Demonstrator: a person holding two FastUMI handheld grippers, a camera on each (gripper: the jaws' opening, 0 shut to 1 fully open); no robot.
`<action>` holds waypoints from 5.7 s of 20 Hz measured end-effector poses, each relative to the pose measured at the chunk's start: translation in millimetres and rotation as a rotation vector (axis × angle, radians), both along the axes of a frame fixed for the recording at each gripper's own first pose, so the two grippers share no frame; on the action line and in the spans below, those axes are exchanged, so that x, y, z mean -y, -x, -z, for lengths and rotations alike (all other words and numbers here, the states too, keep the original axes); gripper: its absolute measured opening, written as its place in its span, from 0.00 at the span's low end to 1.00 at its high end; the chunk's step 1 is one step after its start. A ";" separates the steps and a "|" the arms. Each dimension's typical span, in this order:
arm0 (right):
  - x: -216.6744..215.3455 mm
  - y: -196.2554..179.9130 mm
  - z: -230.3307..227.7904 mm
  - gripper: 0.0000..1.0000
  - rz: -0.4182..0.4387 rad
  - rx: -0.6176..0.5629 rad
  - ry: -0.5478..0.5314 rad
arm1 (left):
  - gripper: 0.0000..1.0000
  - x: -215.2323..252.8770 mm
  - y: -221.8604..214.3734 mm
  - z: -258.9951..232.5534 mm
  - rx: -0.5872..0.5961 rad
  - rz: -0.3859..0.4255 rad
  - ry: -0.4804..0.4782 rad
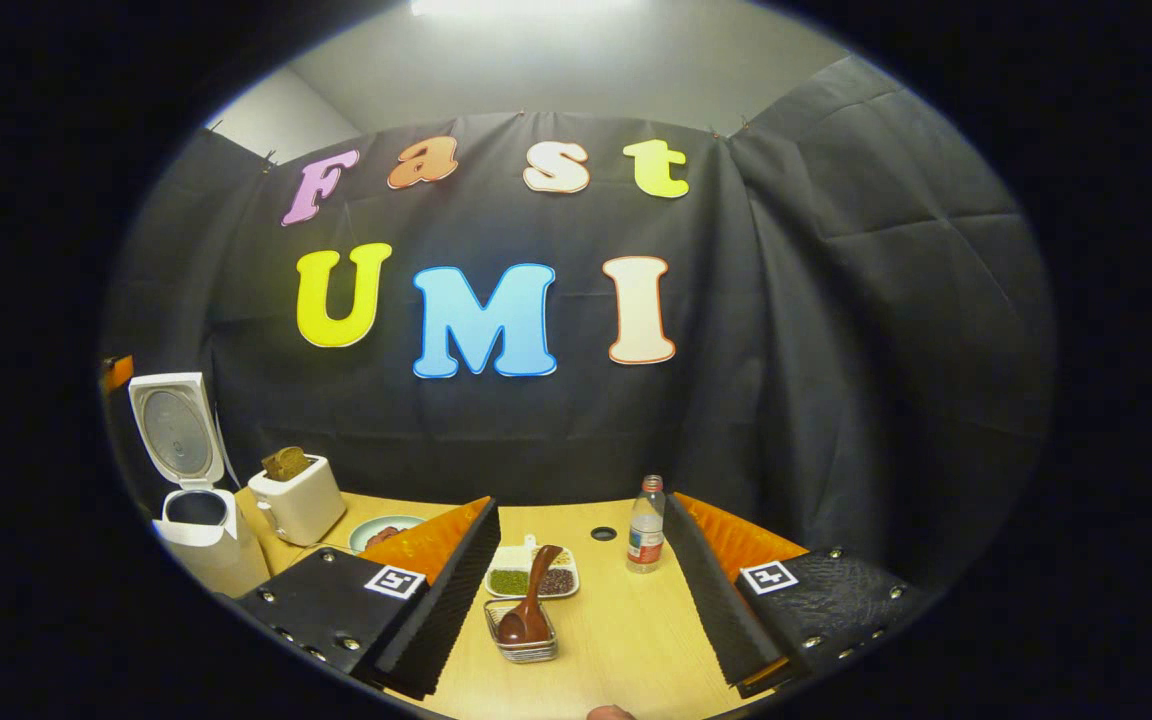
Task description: Close the left gripper, press the button to open the rice cooker; take a wooden spoon from the chopstick holder with the right hand, scoop a spoonful of rice and pour it into the rice cooker, then put the wooden spoon back into the chopstick holder.
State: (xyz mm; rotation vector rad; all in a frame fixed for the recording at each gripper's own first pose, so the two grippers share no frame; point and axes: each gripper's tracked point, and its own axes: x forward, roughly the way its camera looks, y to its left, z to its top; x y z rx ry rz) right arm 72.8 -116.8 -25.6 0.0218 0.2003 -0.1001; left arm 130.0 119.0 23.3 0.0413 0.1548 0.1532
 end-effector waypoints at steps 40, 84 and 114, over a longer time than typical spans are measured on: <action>9.8 50.9 16.0 0.99 0.090 -0.042 0.033 | 1.00 -93.1 -177.1 85.9 -0.258 -0.131 0.103; -34.8 12.7 38.2 0.99 -0.083 -0.077 0.027 | 0.96 42.7 39.3 271.3 -0.535 0.044 0.071; -69.2 39.7 -47.3 0.99 -0.119 0.175 -0.018 | 0.97 62.8 95.6 27.0 0.085 0.108 -0.037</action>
